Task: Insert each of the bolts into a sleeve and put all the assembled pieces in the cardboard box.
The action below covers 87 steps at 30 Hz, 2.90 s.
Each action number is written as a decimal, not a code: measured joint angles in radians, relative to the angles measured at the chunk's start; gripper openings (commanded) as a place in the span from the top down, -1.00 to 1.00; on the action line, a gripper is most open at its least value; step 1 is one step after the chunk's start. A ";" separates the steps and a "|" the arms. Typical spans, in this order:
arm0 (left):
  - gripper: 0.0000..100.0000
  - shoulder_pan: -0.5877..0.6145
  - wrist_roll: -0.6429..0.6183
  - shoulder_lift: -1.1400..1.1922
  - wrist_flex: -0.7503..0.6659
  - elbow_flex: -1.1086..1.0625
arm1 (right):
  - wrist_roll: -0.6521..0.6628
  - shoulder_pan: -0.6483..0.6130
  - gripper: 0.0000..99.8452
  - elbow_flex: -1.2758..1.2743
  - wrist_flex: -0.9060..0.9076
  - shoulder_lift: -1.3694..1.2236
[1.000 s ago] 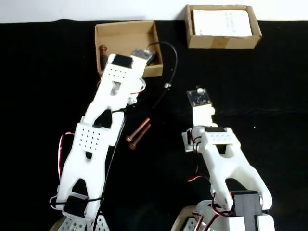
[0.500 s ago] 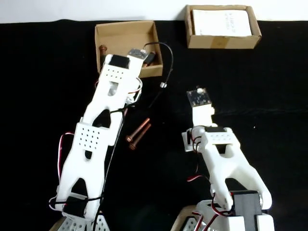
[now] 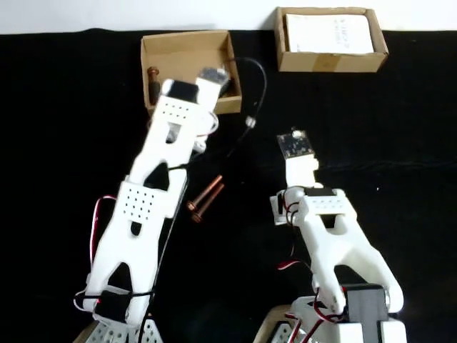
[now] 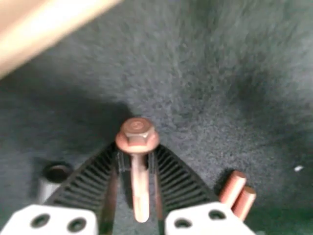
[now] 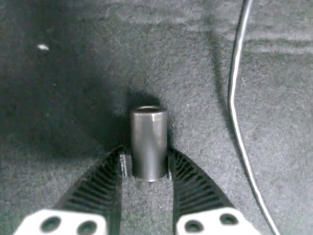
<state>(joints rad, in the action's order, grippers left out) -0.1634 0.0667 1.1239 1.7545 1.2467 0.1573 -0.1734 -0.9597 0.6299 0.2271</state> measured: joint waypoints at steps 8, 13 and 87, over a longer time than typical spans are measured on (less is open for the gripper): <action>0.99 -0.002 0.083 -0.388 0.006 -0.100 | 0.000 0.014 0.98 0.012 0.241 0.390; 0.99 -0.002 0.083 -0.738 0.012 -0.315 | 0.000 0.014 0.98 0.012 0.379 0.718; 0.98 -0.374 -0.288 -1.778 -0.944 -1.674 | -0.324 -0.387 0.99 -0.715 -0.201 1.577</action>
<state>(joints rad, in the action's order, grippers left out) -0.5378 -0.2217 -0.6544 0.8109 -0.4273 -0.1665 -0.5600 -1.6747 0.4289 1.8044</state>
